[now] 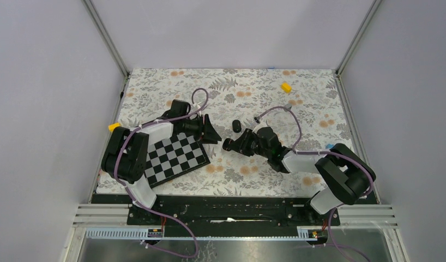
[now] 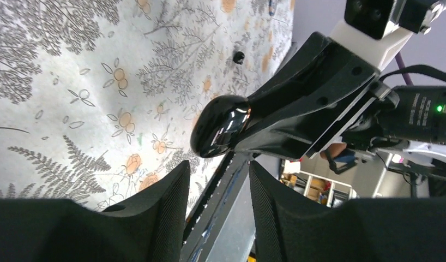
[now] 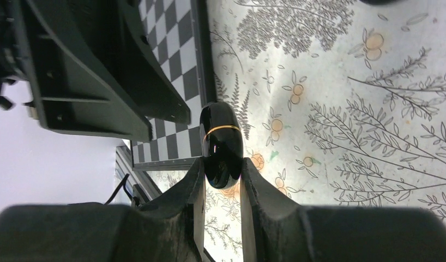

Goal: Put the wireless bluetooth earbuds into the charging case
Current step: Pick up the charging case from the center of the board, then pass from the right arm to the left, then open the charging case to the charging case, then pass from the left arm to the right

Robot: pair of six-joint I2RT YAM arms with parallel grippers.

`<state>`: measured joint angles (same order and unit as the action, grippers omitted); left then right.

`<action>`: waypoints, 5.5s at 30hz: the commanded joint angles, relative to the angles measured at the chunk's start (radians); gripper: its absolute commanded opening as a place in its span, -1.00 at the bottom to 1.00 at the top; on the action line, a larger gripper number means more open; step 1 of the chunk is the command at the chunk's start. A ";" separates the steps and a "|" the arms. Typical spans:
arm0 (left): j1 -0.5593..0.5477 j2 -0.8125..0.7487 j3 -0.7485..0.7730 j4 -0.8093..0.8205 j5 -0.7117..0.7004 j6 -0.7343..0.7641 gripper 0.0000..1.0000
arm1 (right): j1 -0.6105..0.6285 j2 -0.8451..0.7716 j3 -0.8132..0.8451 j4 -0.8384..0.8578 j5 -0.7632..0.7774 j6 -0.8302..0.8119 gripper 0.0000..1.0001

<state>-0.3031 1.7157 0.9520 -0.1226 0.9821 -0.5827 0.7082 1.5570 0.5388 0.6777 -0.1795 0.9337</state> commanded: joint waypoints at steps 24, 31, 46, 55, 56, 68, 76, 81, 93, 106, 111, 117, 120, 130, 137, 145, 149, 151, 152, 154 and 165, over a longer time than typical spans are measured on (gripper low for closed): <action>0.009 0.001 -0.118 0.376 0.179 -0.209 -0.02 | -0.019 -0.080 0.052 0.039 -0.126 -0.013 -0.72; 0.009 0.011 -0.116 0.374 0.196 -0.208 -0.02 | -0.020 -0.087 0.054 0.065 -0.128 0.005 -0.72; -0.010 0.027 -0.107 0.386 0.205 -0.219 -0.05 | -0.020 -0.055 0.054 0.138 -0.172 0.049 -0.71; -0.010 0.036 -0.176 0.711 0.257 -0.457 -0.30 | -0.021 -0.038 0.052 0.146 -0.171 0.065 -0.70; -0.010 0.041 -0.188 0.780 0.264 -0.509 -0.30 | -0.021 -0.032 0.048 0.159 -0.173 0.075 -0.70; -0.009 0.189 -0.276 1.658 0.279 -1.134 -0.69 | -0.038 0.075 0.016 0.361 -0.239 0.200 -0.73; -0.009 0.208 -0.281 1.719 0.265 -1.169 -1.00 | -0.042 0.053 0.007 0.336 -0.229 0.192 -0.37; -0.008 0.193 -0.282 1.718 0.268 -1.173 -1.00 | -0.066 0.042 -0.009 0.341 -0.211 0.205 -0.16; 0.010 0.182 -0.278 1.718 0.274 -1.177 -1.00 | -0.104 0.046 -0.087 0.444 -0.205 0.270 -0.16; 0.032 0.178 -0.281 1.716 0.272 -1.178 -1.00 | -0.120 0.002 -0.114 0.423 -0.200 0.257 -0.15; 0.033 0.179 -0.282 1.716 0.271 -1.178 -1.00 | -0.122 0.000 -0.110 0.424 -0.209 0.257 -0.15; 0.033 0.182 -0.276 1.715 0.271 -1.180 -1.00 | -0.124 -0.020 -0.100 0.415 -0.214 0.256 -0.14; 0.033 0.181 -0.277 1.715 0.274 -1.180 -1.00 | -0.127 -0.048 -0.094 0.391 -0.215 0.246 -0.13; 0.032 0.156 -0.265 1.715 0.265 -1.197 -1.00 | -0.130 -0.153 -0.080 0.313 -0.209 0.169 0.05; 0.032 0.126 -0.254 1.713 0.265 -1.222 -1.00 | -0.131 -0.187 -0.081 0.326 -0.219 0.135 0.16; 0.027 0.099 -0.265 1.706 0.282 -1.248 -1.00 | -0.131 -0.209 -0.058 0.311 -0.247 0.098 0.15; 0.006 0.086 -0.260 1.696 0.297 -1.261 -1.00 | -0.133 -0.261 -0.029 0.200 -0.240 0.018 0.17; -0.017 0.083 -0.248 1.684 0.315 -1.261 -1.00 | -0.133 -0.296 -0.004 0.111 -0.232 -0.053 0.18; -0.026 0.081 -0.244 1.677 0.320 -1.259 -1.00 | -0.134 -0.321 0.012 0.048 -0.220 -0.101 0.19; -0.039 0.077 -0.240 1.647 0.320 -1.241 -1.00 | -0.133 -0.371 0.054 -0.084 -0.192 -0.235 0.20; -0.093 -0.051 -0.016 0.349 0.230 -0.377 -1.00 | -0.135 -0.569 0.106 -0.501 0.006 -0.540 0.40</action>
<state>-0.3771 1.7538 0.7559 0.9657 1.2736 -1.5036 0.5793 1.0416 0.6350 0.3096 -0.2520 0.5205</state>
